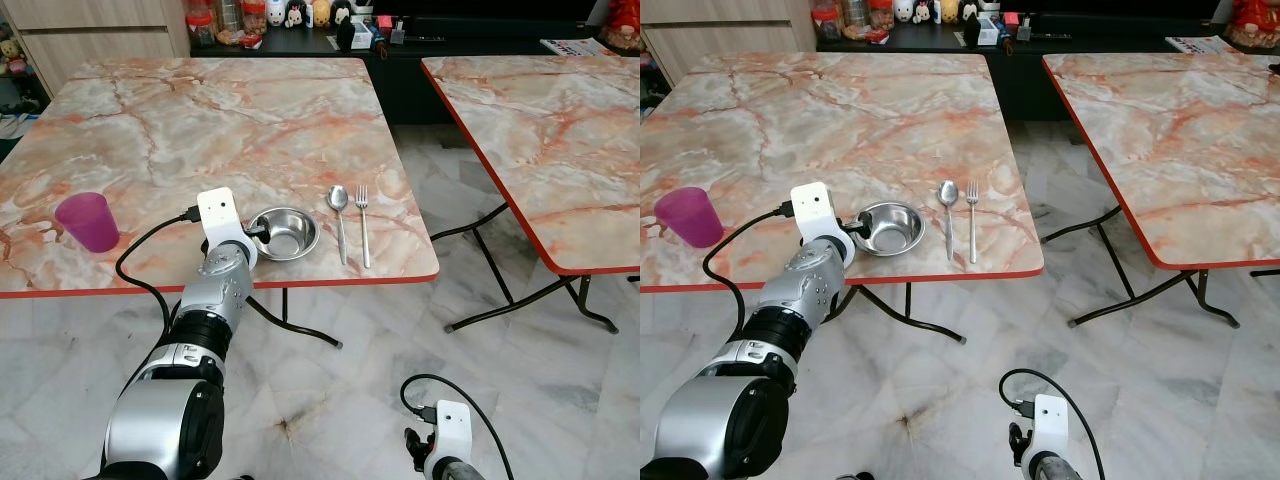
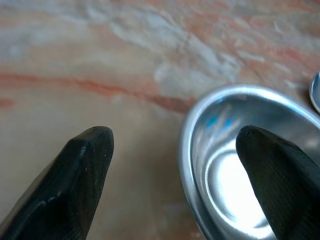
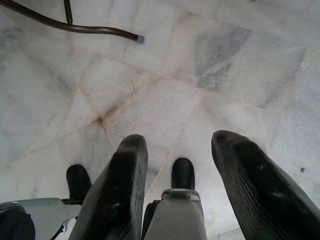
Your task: Setting the table
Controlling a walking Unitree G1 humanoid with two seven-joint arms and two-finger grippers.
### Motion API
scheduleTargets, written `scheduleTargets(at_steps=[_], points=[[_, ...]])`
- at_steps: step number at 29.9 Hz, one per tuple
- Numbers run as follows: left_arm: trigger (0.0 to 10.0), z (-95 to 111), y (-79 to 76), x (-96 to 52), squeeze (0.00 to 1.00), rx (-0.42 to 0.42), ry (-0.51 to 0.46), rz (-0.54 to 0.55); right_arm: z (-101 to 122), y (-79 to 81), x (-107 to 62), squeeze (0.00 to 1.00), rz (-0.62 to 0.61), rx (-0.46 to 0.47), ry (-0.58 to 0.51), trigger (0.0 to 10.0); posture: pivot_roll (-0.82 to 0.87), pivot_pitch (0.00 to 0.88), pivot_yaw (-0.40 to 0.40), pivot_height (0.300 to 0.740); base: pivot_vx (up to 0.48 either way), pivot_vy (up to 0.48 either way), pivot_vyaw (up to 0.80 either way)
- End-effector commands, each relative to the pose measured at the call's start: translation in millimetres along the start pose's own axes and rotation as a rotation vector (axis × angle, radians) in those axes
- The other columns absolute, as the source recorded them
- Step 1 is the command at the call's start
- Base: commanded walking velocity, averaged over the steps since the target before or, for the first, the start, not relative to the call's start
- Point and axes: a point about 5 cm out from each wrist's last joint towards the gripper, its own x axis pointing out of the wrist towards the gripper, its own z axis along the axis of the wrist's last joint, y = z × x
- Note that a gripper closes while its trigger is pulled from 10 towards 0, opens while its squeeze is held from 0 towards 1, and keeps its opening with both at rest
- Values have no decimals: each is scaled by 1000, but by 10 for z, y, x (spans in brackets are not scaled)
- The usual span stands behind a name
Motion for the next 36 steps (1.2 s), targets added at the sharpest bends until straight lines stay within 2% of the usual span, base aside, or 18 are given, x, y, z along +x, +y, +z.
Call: scheduleTargets(at_steps=[1, 21, 22, 23, 24, 25, 36], points=[[10000, 43, -56, 7, 0, -1, 1, -19, -38, -36, -12, 0, -12, 14, 9, 10000, 50, 112, -22, 740, 0, 0, 0], [9882, -130, -25, 25, 0, 41, 101, 19, -61, -22, -16, 0, -5, 18, 14, 10000, 48, 114, -18, 740, 0, 0, 0], [9451, -141, -22, 25, 0, 39, 105, 23, -62, -22, -16, 0, -5, 18, 14, 10000, 48, 114, -18, 740, 0, 0, 0], [4353, -144, -20, 25, 0, 38, 106, 24, -63, -21, -16, 0, -5, 18, 15, 10000, 48, 116, -19, 740, 0, 0, 0], [3137, -146, -17, 25, 0, 34, 106, 27, -65, -21, -17, 0, -5, 18, 15, 10000, 50, 116, -19, 740, 0, 0, 0], [0, -147, -15, 26, 0, 32, 106, 29, -66, -21, -17, 0, -5, 18, 16, 10000, 50, 116, -19, 740, 0, 0, 0], [0, -136, -7, 31, 0, 20, 106, 25, -59, -8, -14, 0, -2, 14, 15, 10000, 55, 115, -18, 740, 0, 0, 0]])
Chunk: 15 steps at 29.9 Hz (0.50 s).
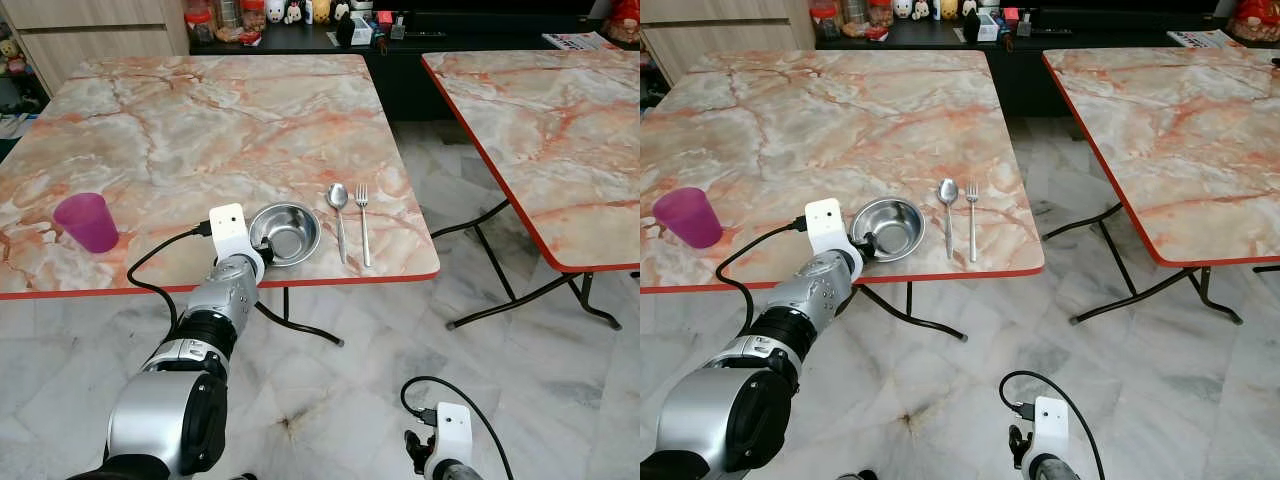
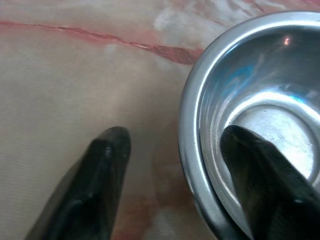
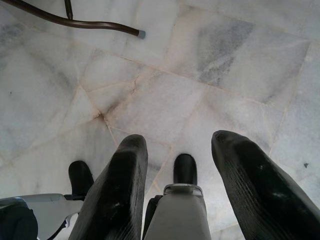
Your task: Setting the table
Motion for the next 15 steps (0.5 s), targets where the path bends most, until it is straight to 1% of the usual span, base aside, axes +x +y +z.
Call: scheduleTargets(at_steps=[1, 4, 9, 10, 15], points=[[0, 32, 6, 8, 0, -3, 2, 5, -30, -5, -7, 0, -3, 11, 9, 10000, 55, 115, -18, 740, 0, 0, 0], [0, 43, -7, 6, 0, -36, -2, -17, -27, 1, -5, 0, -3, 12, 8, 10000, 55, 115, -17, 740, 0, 0, 0], [0, 64, -6, 5, 0, -44, -6, -26, -24, 10, -3, 0, -2, 15, 8, 10000, 64, 113, -16, 740, 0, 0, 0], [0, 72, -19, 4, 0, -66, -2, -44, -22, 19, -1, 0, 0, 15, 8, 10000, 67, 114, -15, 740, 0, 0, 0], [0, 97, -22, 4, 0, -99, -2, -64, -17, 37, 2, 0, 5, 15, 8, 10000, 71, 112, -13, 740, 0, 0, 0]])
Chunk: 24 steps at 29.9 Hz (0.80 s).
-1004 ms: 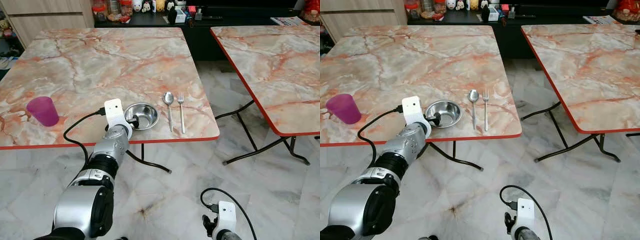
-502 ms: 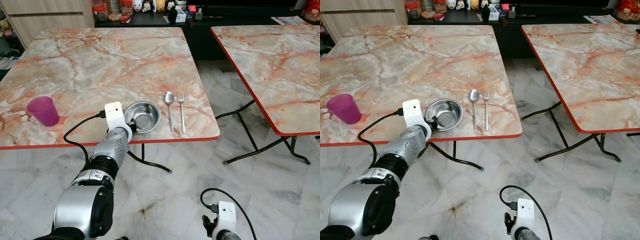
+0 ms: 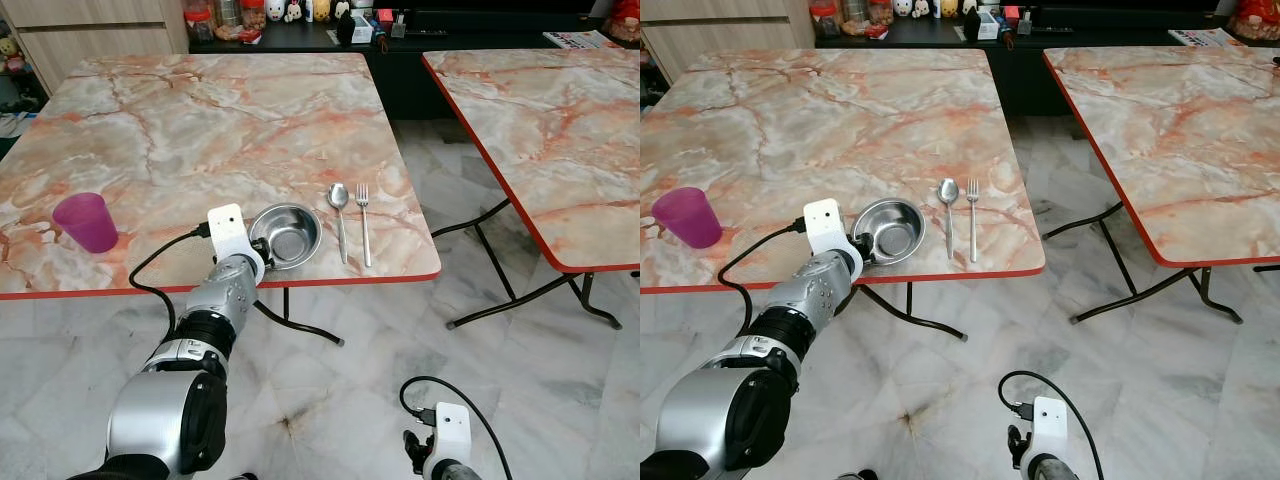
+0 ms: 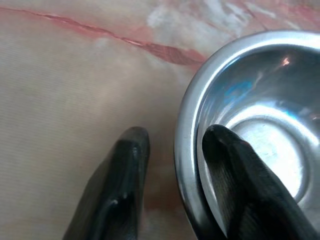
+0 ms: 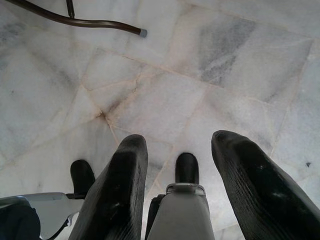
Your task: Setting the table
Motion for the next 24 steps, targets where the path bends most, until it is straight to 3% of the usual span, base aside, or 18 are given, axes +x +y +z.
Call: scheduleTargets(at_steps=[1, 14, 19, 22, 23, 24], points=[[0, 85, -26, 2, 0, -21, -7, -20, -10, 18, 1, 0, 1, 13, 6, 10000, 71, 108, -12, 740, 0, 0, 0], [0, 122, 20, -8, 0, -121, -13, -41, -2, 33, 6, 0, 4, 12, 6, 10000, 81, 108, -10, 740, 0, 0, 0], [0, 243, 6, -40, 0, -198, -95, -92, -7, 32, 4, 0, 6, 10, 8, 10000, 80, 101, -11, 740, 0, 0, 0], [0, 248, 6, -43, 0, -202, -98, -95, -7, 32, 4, 0, 6, 10, 8, 10000, 80, 101, -11, 740, 0, 0, 0], [0, 320, 23, -81, 0, -241, -158, -141, -8, 32, 4, 0, 6, 9, 8, 10000, 82, 90, -11, 740, 0, 0, 0], [1412, 474, 83, -186, 0, -305, -286, -231, -12, 32, 3, 0, 6, 7, 9, 10000, 86, 85, -11, 740, 0, 0, 0]])
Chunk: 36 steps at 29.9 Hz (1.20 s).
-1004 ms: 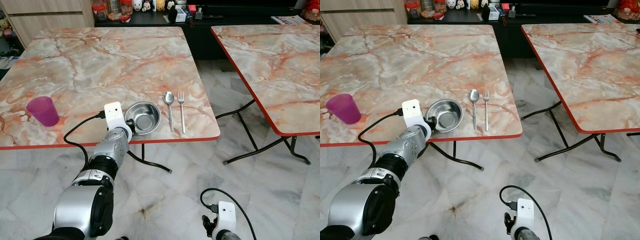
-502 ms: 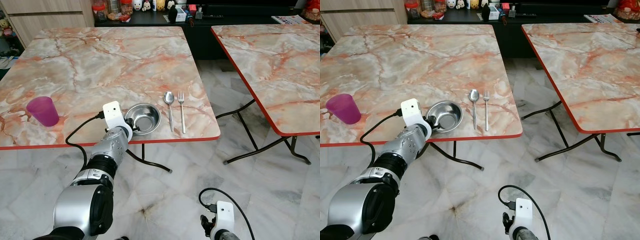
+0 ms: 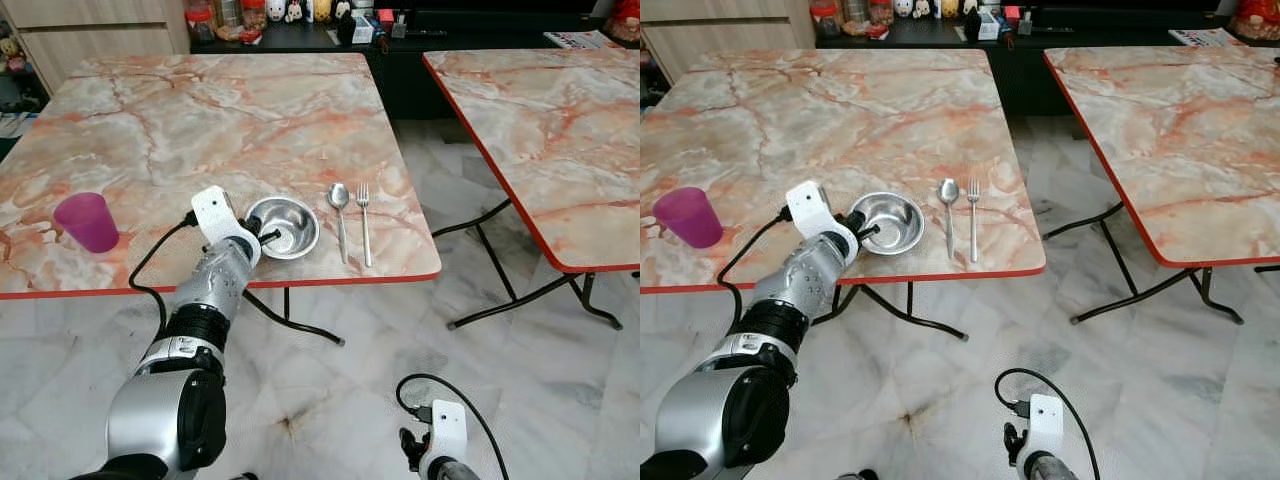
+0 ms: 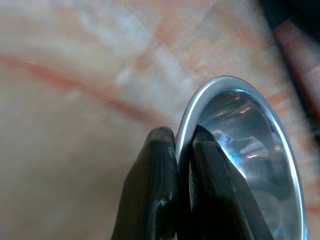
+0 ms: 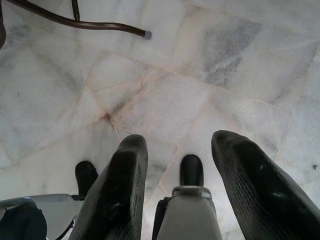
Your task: Setting the table
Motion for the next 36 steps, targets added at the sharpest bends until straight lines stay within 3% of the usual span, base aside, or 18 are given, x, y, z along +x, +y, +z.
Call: scheduleTargets(at_steps=[1, 2, 6, 7, 9, 11, 12, 13, 14, 17, 18, 22, 27, 29, 32, 34, 36], points=[[8157, 271, -10, -85, 0, -60, -152, -103, -37, -16, -9, 0, -5, 5, 13, 10000, 86, 85, -11, 740, 0, 0, 0], [10000, 346, 25, -136, 0, -62, -194, -123, -38, -16, -9, 0, -4, 4, 14, 10000, 93, 82, -11, 740, 0, 0, 0], [10000, 460, 137, -227, 0, -51, -254, -125, -40, -14, -9, 0, -1, 0, 15, 10000, 100, 79, -12, 740, 0, 0, 0], [10000, 622, 321, -356, 0, -29, -332, -113, -36, -7, -7, 0, 3, -5, 15, 10000, 105, 74, -12, 740, 0, 0, 0], [10000, 681, 387, -408, 0, -20, -362, -109, -35, -5, -7, 0, 5, -7, 14, 10000, 108, 73, -12, 740, 0, 0, 0], [10000, 907, 722, -693, 0, 26, -471, -71, -29, -1, -6, 0, 7, -10, 11, 10000, 116, 69, -14, 740, 0, 0, 0], [10000, 907, 722, -693, 0, 26, -471, -71, -29, -1, -6, 0, 7, -10, 11, 10000, 116, 69, -14, 740, 0, 0, 0], [10000, 989, 940, -896, 0, 99, -511, -45, -31, -3, -7, 0, 9, -14, 11, 10000, 131, 65, -16, 740, 0, 0, 0], [10000, 989, 1008, -946, 0, 116, -505, -34, -31, -4, -7, 0, 9, -14, 11, 10000, 131, 65, -16, 740, 0, 0, 0], [10000, 959, 1191, -1066, 0, 194, -479, 15, -32, 1, -6, 0, 15, -28, 14, 10000, 137, 65, -19, 740, 0, 0, 0], [10000, 934, 1357, -1179, 0, 240, -468, 64, -29, 6, -5, 0, 18, -31, 14, 10000, 143, 66, -22, 740, 0, 0, 0], [10000, 898, 1580, -1353, 0, 274, -457, 120, -20, 8, -3, 0, 19, -29, 12, 10000, 151, 76, -23, 740, 0, 0, 0], [10000, 806, 1898, -1614, 0, 275, -445, 225, -12, 6, -2, 0, 18, -24, 10, 10000, 157, 112, -31, 740, 0, 0, 0], [10000, 712, 2108, -1746, 0, 257, -425, 323, -34, -9, -8, 0, 12, -18, 14, 10000, 155, 123, -32, 740, 0, 0, 0], [10000, 632, 2209, -1795, 0, 247, -398, 366, -43, -18, -12, 0, 10, -18, 16, 10000, 154, 125, -32, 740, 0, 0, 0], [10000, 490, 2404, -1832, 0, 186, -351, 487, -55, -31, -16, 0, 3, -14, 19, 10000, 150, 133, -29, 740, 0, 0, 0], [10000, 208, 2558, -1836, 0, 200, -208, 616, -65, -40, -19, 0, -4, -6, 20, 10000, 136, 137, -24, 740, 0, 0, 0]])
